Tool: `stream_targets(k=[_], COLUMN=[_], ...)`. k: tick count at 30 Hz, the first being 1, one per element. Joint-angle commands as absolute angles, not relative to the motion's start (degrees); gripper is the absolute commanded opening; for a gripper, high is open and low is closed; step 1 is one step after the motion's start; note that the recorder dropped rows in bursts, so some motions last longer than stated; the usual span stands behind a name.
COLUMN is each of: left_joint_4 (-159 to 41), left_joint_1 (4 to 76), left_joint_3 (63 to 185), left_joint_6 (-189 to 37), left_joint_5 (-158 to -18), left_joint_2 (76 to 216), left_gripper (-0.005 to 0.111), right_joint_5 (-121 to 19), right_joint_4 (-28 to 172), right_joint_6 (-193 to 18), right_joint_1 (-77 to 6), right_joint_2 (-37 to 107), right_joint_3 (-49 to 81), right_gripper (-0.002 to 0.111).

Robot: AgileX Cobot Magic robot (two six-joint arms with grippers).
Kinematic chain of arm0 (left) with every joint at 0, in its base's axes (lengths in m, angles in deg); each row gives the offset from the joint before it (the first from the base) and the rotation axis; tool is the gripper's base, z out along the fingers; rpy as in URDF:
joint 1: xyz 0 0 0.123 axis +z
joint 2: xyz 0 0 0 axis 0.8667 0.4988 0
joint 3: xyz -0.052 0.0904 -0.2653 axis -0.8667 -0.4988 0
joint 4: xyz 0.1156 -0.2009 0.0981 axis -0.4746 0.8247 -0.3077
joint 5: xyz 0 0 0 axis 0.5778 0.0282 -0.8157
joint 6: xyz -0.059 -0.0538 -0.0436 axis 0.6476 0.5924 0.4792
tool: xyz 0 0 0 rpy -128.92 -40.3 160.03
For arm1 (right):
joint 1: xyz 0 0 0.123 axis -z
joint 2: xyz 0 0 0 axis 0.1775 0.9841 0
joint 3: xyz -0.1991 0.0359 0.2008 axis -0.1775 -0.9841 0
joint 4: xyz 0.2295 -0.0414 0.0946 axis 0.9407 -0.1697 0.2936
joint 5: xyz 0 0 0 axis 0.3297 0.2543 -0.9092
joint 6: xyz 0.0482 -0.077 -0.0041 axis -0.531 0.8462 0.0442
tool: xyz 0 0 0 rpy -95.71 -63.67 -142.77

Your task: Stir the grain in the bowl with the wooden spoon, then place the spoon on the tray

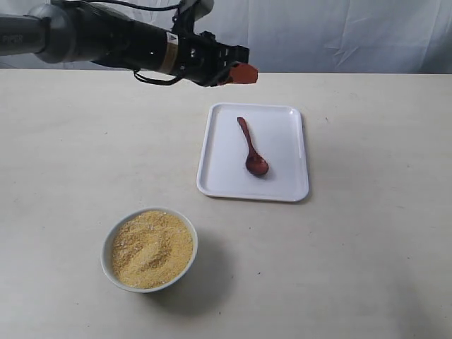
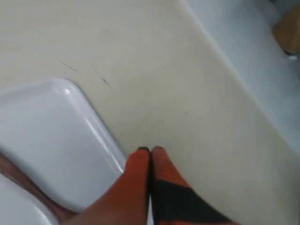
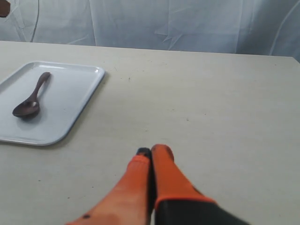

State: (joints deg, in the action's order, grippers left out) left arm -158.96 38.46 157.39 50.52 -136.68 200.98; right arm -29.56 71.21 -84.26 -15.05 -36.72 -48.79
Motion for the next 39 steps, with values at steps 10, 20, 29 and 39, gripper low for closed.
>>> stream_targets(k=[10, 20, 29, 39], left_joint_4=[-159.0, -159.0, -111.2, -51.4], left_joint_1=[47.4, 47.5, 47.5, 54.3], left_joint_3=[139.4, 120.2, 109.3, 109.6], left_joint_6=[50.7, 18.2, -15.5, -71.4], left_joint_5=[-127.0, -75.3, -62.4, -47.5], left_joint_2=[177.2, 158.7, 158.1, 154.4], left_gripper=[0.000, 0.000, 0.000, 0.000], right_joint_5=[-30.3, -30.3, -30.3, -30.3], right_joint_4=[71.2, 71.2, 71.2, 71.2], right_joint_6=[-84.2, -84.2, -84.2, -84.2], right_joint_1=[-14.7, -14.7, -14.7, -14.7], right_joint_2=[-37.0, -37.0, -37.0, -37.0], right_joint_3=[-49.1, -49.1, -49.1, -49.1], right_gripper=[0.000, 0.000, 0.000, 0.000])
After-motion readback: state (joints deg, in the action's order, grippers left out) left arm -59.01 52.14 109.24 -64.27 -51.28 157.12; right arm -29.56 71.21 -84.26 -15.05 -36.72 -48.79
